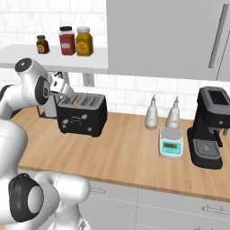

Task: Start the toaster. Once the lever pops up, take the bread to the plate on the dining counter.

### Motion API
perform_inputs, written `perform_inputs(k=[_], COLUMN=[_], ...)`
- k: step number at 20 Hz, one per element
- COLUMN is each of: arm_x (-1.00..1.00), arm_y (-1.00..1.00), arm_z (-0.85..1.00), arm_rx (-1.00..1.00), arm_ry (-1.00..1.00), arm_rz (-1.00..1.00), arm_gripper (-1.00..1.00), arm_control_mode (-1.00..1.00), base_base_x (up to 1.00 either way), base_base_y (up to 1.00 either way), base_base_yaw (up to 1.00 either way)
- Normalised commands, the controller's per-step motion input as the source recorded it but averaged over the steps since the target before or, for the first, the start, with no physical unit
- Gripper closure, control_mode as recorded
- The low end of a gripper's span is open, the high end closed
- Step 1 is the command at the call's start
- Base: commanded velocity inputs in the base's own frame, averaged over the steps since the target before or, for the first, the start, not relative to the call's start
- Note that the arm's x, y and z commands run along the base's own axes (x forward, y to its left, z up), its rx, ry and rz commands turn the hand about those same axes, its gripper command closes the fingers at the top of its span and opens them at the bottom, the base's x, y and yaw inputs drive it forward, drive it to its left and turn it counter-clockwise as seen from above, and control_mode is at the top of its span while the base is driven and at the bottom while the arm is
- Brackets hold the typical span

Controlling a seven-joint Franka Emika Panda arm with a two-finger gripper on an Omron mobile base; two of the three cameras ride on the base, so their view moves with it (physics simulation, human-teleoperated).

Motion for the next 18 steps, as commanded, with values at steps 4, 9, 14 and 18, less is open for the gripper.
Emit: perform_inputs(k=[4,9,14,18], arm_x=[0.00,0.00,0.00,0.00], arm_y=[0.00,0.00,0.00,0.00], arm_z=[0.00,0.00,0.00,0.00], arm_rx=[0.00,0.00,0.00,0.00], arm_ry=[0.00,0.00,0.00,0.00], arm_rz=[0.00,0.00,0.00,0.00], arm_gripper=[-1.00,-1.00,-1.00,-1.00], arm_control_mode=[-1.00,-1.00,-1.00,-1.00], base_base_x=[0.00,0.00,0.00,0.00], base_base_y=[0.00,0.00,0.00,0.00], base_base_yaw=[0.00,0.00,0.00,0.00])
